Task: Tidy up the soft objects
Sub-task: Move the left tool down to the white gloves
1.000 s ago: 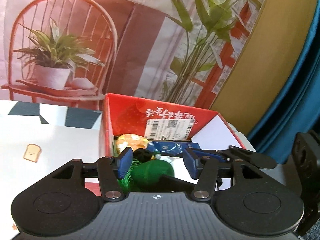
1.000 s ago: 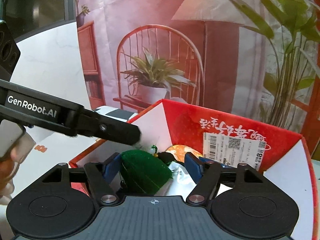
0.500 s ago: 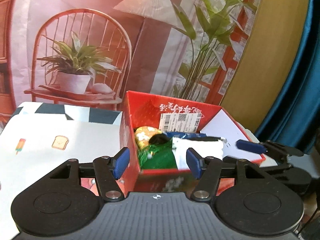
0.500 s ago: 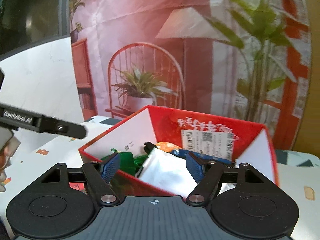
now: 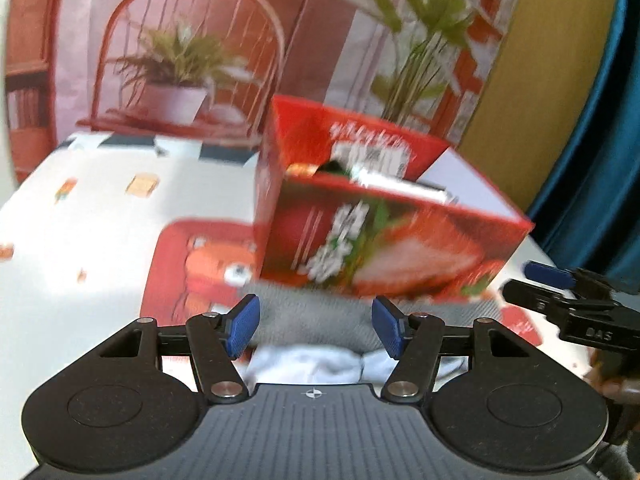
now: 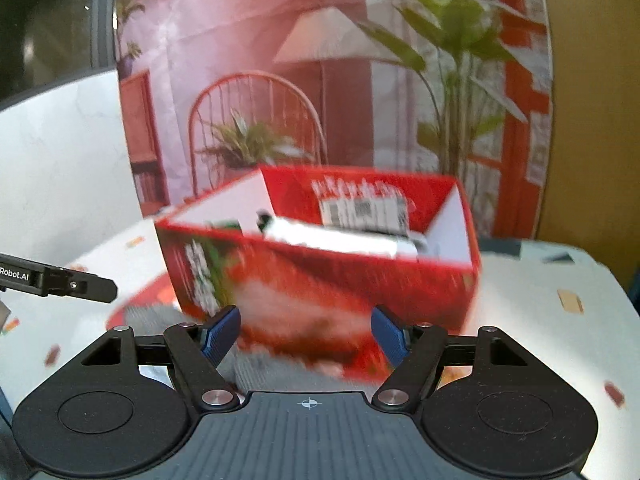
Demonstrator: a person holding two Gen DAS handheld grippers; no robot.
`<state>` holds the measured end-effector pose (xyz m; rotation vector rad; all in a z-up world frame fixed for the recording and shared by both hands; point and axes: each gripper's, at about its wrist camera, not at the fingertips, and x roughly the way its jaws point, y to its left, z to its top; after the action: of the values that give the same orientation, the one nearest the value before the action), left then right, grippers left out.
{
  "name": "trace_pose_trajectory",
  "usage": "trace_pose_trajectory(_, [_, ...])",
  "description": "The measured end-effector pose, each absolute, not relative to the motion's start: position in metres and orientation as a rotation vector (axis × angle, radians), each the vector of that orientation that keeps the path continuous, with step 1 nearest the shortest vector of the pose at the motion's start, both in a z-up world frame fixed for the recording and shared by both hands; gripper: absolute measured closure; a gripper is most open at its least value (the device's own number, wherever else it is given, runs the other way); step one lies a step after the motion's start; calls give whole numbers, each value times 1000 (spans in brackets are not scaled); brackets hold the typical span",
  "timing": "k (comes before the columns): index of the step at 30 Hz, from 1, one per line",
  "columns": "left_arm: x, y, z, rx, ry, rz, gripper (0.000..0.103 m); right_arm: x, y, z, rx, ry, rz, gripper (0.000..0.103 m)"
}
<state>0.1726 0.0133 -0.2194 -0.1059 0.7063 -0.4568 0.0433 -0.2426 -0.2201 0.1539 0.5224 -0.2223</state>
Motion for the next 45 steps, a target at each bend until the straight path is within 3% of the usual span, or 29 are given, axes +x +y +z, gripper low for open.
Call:
trace_pose_trajectory(6, [170, 15, -251, -90, 751, -398, 39, 13, -242, -255, 200, 617, -289, 36])
trace_pose_trajectory(16, [174, 17, -276, -64, 823, -332, 37, 0, -259, -287, 319, 652, -364, 49])
trace_pose_trajectory(23, [173, 16, -281, -47, 816, -318, 8, 6, -255, -299, 274, 665, -368, 62])
trace_pose_trajectory(27, [172, 14, -283, -41, 815, -319, 1, 9, -251, -302, 241, 661, -369, 64])
trace_pose_trajectory(45, [169, 0, -286, 45, 810, -291, 0, 8, -250, -307, 226, 635, -360, 64])
